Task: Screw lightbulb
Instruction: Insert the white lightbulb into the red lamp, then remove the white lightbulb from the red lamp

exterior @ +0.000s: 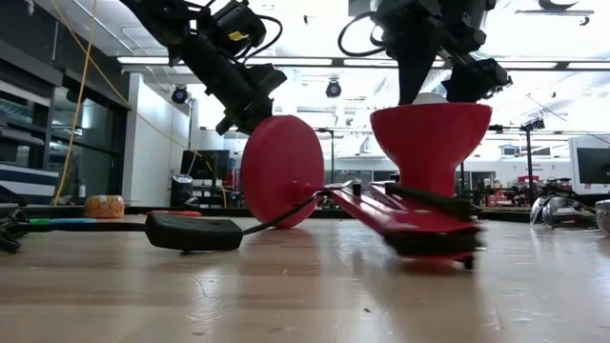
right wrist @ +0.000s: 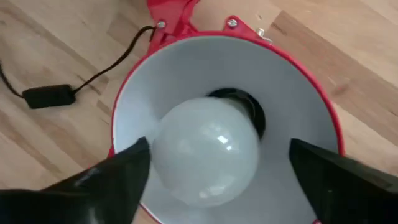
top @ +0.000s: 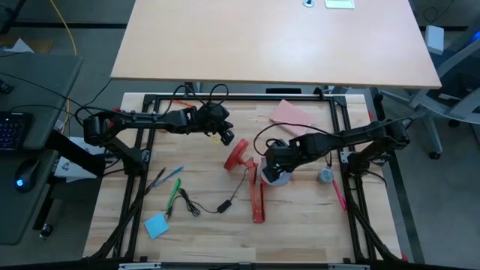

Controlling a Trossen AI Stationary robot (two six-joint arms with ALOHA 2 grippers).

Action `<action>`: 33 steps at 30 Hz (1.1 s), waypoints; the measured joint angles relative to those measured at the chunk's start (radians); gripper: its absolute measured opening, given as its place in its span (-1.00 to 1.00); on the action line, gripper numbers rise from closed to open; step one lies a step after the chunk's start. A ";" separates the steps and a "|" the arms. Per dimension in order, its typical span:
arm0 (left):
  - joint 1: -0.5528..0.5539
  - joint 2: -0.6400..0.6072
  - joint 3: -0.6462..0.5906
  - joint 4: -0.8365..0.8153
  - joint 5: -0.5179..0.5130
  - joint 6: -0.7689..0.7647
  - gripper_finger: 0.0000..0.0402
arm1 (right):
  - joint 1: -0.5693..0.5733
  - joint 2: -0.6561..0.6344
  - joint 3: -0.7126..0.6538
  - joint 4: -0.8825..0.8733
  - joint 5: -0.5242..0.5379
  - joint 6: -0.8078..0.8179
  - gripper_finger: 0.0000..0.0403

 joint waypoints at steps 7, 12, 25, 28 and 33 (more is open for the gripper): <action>0.003 -0.001 0.000 -0.001 0.000 0.000 -1.00 | -0.013 -0.009 0.001 -0.025 -0.068 -0.104 0.90; 0.030 -0.054 0.000 -0.005 -0.003 0.042 -1.00 | -0.014 -0.036 0.079 -0.104 -0.032 -0.247 0.89; 0.154 -0.495 0.048 0.119 -0.001 0.299 -1.00 | -0.005 -0.109 0.573 -0.578 0.645 -0.517 0.89; 0.165 -0.588 0.052 0.216 -0.001 0.332 -1.00 | -0.012 -0.157 0.635 -0.551 0.761 -0.555 0.89; 0.177 -0.680 0.052 0.228 -0.004 0.332 -1.00 | -0.014 -0.228 0.663 -0.551 0.894 -0.510 0.89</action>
